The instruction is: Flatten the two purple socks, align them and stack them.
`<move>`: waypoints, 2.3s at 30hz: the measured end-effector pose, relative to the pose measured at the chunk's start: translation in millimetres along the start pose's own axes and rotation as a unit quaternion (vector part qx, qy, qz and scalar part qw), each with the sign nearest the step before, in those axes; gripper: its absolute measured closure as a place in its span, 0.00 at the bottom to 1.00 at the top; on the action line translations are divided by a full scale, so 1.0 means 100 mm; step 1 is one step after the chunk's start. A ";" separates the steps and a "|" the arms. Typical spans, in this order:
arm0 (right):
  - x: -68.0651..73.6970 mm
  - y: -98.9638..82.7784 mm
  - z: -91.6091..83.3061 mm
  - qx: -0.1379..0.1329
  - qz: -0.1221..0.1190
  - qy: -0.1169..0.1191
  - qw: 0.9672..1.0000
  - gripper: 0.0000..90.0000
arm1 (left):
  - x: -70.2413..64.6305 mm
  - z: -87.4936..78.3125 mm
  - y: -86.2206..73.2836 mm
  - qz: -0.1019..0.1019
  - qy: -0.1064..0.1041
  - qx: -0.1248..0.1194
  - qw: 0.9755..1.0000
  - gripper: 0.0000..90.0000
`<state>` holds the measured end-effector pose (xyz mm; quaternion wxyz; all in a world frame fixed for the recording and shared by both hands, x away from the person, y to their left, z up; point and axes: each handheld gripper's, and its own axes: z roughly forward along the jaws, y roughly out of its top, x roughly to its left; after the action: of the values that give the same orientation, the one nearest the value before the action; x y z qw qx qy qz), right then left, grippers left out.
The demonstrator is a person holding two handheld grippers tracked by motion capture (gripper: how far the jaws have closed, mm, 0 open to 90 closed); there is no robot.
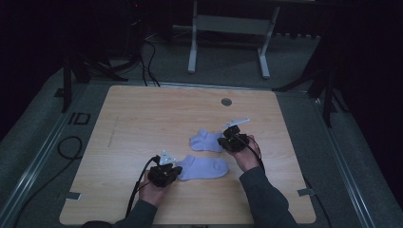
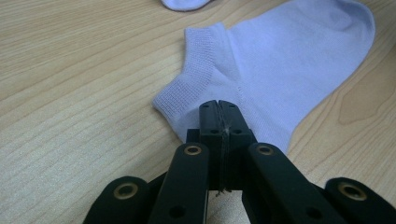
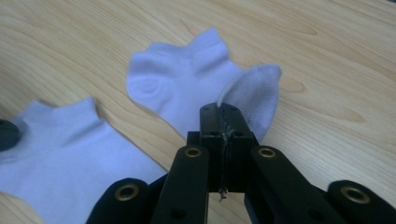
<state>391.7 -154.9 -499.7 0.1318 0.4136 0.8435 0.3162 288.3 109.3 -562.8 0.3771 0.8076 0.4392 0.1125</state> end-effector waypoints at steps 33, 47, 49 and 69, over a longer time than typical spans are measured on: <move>-0.43 -0.18 -0.16 0.002 0.043 -0.055 0.998 0.64 | 0.02 0.00 0.00 -0.010 -0.006 -0.001 1.000 0.99; -0.17 0.17 -0.15 -0.011 -0.014 -0.029 0.999 0.66 | 0.10 -0.15 0.03 -0.022 -0.039 -0.055 0.997 0.90; -0.13 0.21 -0.12 -0.009 -0.018 -0.026 0.999 0.66 | 0.11 -0.16 0.04 -0.024 -0.037 -0.056 0.997 0.89; 0.11 0.42 0.25 0.006 -0.072 0.010 0.997 0.63 | 0.16 -0.17 0.07 -0.025 -0.035 -0.062 0.997 0.81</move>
<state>422.8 -116.3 -491.7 0.1430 0.3495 0.8744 0.3047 293.7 128.5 -548.9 0.4441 0.7750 0.4379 0.1020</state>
